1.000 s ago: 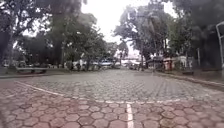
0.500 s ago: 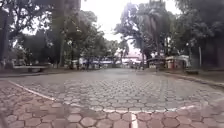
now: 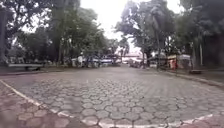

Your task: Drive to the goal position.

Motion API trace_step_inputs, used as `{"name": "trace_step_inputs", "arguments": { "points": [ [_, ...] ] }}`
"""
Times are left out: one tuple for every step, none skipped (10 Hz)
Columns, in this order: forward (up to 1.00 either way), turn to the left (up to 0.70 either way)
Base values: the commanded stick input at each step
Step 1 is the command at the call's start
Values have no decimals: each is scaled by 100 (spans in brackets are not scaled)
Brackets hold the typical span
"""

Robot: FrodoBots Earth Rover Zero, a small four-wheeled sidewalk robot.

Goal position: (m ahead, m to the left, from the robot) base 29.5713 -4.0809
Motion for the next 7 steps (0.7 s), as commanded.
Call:
{"name": "trace_step_inputs", "arguments": {
  "points": [
    [70,0],
    [70,0],
    [70,0],
    [70,0],
    [70,0],
    [70,0],
    [70,0]
  ]
}}
